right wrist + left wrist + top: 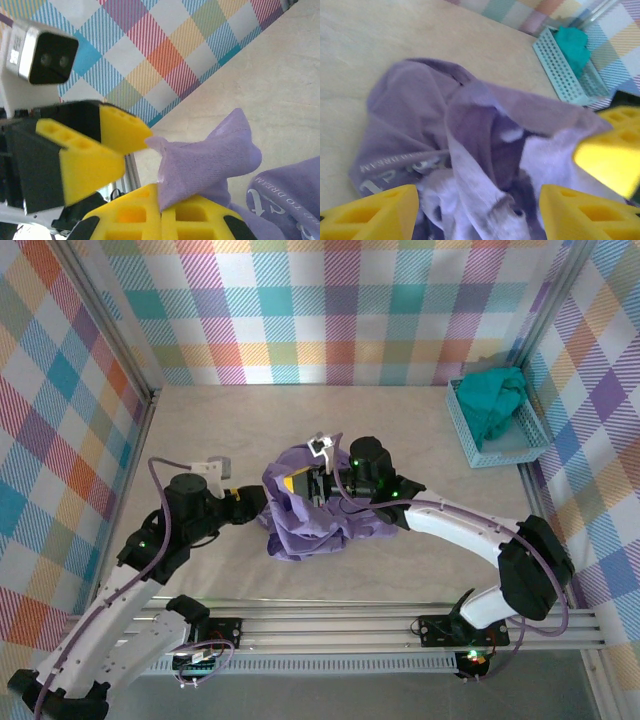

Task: Fold the inside-out t-shirt

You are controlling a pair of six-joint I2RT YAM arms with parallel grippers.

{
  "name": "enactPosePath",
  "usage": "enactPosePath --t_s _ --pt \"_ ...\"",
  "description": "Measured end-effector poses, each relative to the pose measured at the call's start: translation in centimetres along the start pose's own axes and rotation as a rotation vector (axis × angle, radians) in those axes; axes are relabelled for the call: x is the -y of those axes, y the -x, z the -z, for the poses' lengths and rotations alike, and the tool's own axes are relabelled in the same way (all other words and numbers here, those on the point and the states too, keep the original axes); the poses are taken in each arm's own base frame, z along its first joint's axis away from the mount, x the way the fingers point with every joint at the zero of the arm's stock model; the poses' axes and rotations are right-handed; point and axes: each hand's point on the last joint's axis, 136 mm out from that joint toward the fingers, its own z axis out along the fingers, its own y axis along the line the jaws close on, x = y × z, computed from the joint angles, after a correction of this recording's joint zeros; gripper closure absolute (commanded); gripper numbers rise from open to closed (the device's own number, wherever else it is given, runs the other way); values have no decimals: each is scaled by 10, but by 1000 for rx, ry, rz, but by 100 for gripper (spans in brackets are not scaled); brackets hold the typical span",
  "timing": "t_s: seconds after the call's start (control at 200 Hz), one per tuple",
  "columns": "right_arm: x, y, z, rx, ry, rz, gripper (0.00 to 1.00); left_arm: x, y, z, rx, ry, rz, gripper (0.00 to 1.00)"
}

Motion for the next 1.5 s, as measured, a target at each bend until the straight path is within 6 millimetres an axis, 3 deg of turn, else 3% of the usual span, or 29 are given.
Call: enactPosePath --t_s 0.14,0.22,0.365,0.485,0.66,0.795,1.025,1.28,1.499 --pt "4 3 1 10 -12 -3 100 5 -21 -15 -80 -70 24 37" --pt "4 3 1 11 -15 -3 100 6 -26 -25 -120 -83 31 46" --pt "7 0 3 10 -24 -6 100 13 -22 -37 -120 -121 21 79" --pt "9 -3 13 15 -49 -3 100 17 -17 -41 -99 -141 9 100" --pt "19 -3 48 63 -121 33 94 25 -4 -30 -18 -182 -39 100" --pt "33 -17 75 85 -184 58 87 38 9 -11 83 -248 -82 100" --pt "60 -54 84 2 -293 83 62 53 13 -5 118 -331 -151 100" --pt "65 -59 95 -75 -410 320 51 57 3 -11 65 -369 -178 100" --pt "51 -48 94 -167 -443 599 47 59 -2 -13 39 -385 -179 100"
